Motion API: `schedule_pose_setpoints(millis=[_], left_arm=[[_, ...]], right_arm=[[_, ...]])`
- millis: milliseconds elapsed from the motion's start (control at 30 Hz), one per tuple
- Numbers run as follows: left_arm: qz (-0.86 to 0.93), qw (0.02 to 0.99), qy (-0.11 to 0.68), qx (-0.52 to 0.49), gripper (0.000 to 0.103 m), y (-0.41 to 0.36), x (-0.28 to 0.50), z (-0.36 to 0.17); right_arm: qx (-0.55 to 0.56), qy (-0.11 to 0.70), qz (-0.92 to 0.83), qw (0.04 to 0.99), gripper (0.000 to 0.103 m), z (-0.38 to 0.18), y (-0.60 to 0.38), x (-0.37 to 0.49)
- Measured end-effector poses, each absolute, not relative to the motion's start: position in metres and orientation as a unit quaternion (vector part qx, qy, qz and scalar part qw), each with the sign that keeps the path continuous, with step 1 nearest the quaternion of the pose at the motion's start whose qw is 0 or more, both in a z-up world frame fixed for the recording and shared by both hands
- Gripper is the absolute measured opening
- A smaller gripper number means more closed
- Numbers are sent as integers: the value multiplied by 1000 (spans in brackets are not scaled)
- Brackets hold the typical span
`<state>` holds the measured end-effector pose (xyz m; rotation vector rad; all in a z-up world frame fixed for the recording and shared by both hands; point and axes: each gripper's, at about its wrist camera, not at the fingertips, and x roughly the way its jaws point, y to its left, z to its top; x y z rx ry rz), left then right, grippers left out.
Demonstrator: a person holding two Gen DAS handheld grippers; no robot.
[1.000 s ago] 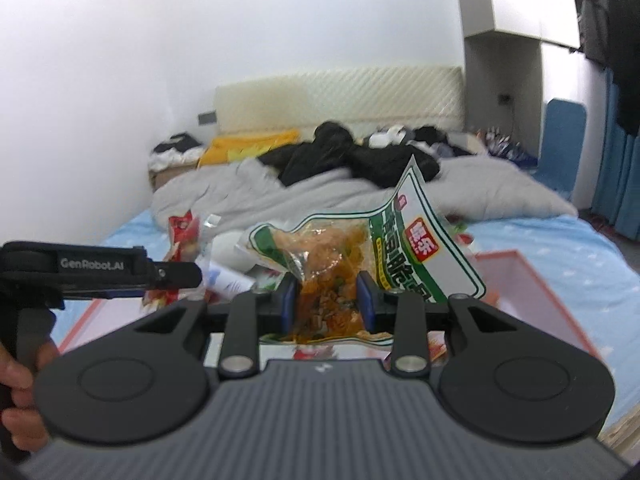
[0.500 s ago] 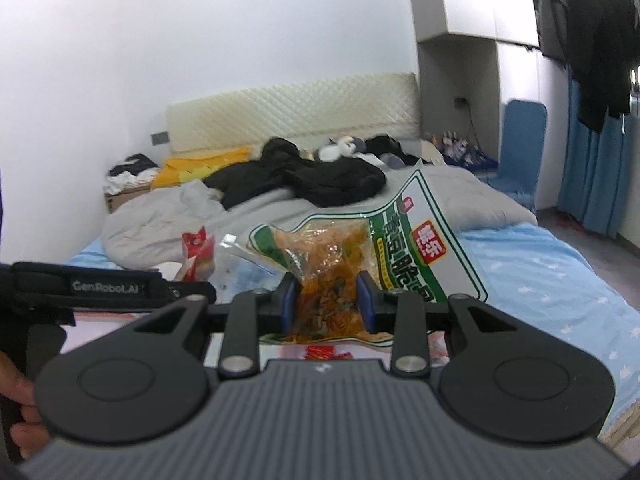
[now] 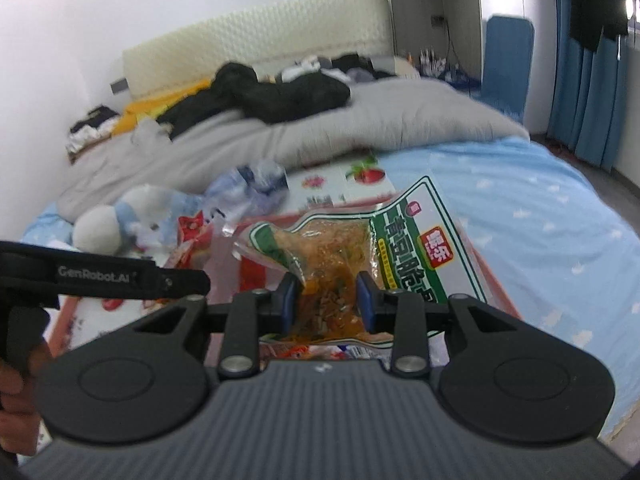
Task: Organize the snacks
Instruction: 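Lift both held packs and carry them over the deep pink box, then open both tools to drop the packs into the deep pink box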
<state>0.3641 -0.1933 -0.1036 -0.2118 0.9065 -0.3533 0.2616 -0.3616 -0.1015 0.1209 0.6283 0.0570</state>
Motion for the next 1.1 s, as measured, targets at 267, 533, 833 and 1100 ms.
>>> schedule_pose_setpoints(millis=[267, 533, 833, 1100], left_arm=[[-169, 868, 453, -110, 75, -196, 384, -120], [-176, 880, 428, -106, 80, -184, 364, -85], [-193, 909, 360, -87, 80, -163, 295, -7], [-200, 933, 290, -74, 80, -144, 217, 52]], right_arm=[[66, 338, 29, 939, 38, -127, -367, 282], [72, 328, 27, 941, 60, -114, -364, 267], [80, 270, 18, 959, 60, -52, -350, 211], [78, 210, 17, 974, 60, 2, -338, 147]])
